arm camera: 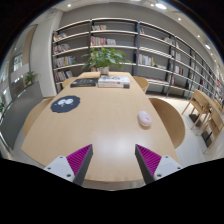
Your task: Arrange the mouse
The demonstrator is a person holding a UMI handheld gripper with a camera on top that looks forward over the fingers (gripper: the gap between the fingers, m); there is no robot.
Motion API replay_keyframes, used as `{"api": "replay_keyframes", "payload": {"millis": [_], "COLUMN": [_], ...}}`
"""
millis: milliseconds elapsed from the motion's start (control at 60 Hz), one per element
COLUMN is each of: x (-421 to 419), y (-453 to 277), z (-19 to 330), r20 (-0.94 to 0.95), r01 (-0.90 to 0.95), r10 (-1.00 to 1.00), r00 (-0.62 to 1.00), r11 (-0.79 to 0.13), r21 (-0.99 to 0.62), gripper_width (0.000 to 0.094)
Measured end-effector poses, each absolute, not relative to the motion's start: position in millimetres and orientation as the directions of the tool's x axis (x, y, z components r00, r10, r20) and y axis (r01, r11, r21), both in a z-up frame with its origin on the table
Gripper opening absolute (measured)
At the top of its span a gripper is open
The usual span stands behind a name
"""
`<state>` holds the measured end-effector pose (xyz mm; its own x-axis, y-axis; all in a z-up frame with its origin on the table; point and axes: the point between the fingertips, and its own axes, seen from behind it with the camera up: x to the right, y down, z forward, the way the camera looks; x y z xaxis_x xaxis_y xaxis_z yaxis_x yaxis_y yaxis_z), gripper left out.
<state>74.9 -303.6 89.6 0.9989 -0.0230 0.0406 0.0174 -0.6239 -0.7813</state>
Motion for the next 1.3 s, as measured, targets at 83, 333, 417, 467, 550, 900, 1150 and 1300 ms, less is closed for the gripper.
{"api": "replay_keyframes", "payload": {"millis": [83,333,417,467,550,900,1150,1300], "x": [137.1,230.9,238.2,239.9,239.3,235.1,208.3,113.5], "y": [-288.7,-208.7,-172.6,-154.4,-123.4,-88.7,-61.0,5.9], "z": [61.9,12.3,5.7,4.3,-0.9,-6.6,69.1,199.6], "r20": [0.077,0.049,0.041,0.034,0.035,0.043,0.070,0.057], "r01": [0.013,-0.048,-0.044,-0.042,-0.039,-0.044,-0.084,-0.033], "r10": [-0.070,-0.123,-0.109,-0.099,-0.095,-0.108,-0.200,-0.166], "r00": [0.995,0.991,0.993,0.994,0.995,0.993,0.977,0.984], "r11": [-0.647,-0.676,-0.677,-0.675,-0.677,-0.693,-0.669,-0.496], "r21": [-0.762,-0.735,-0.734,-0.737,-0.735,-0.720,-0.739,-0.868], "gripper_width": [0.0867,0.0853,0.0854,0.0852,0.0835,0.0403,0.0306,0.0305]}}
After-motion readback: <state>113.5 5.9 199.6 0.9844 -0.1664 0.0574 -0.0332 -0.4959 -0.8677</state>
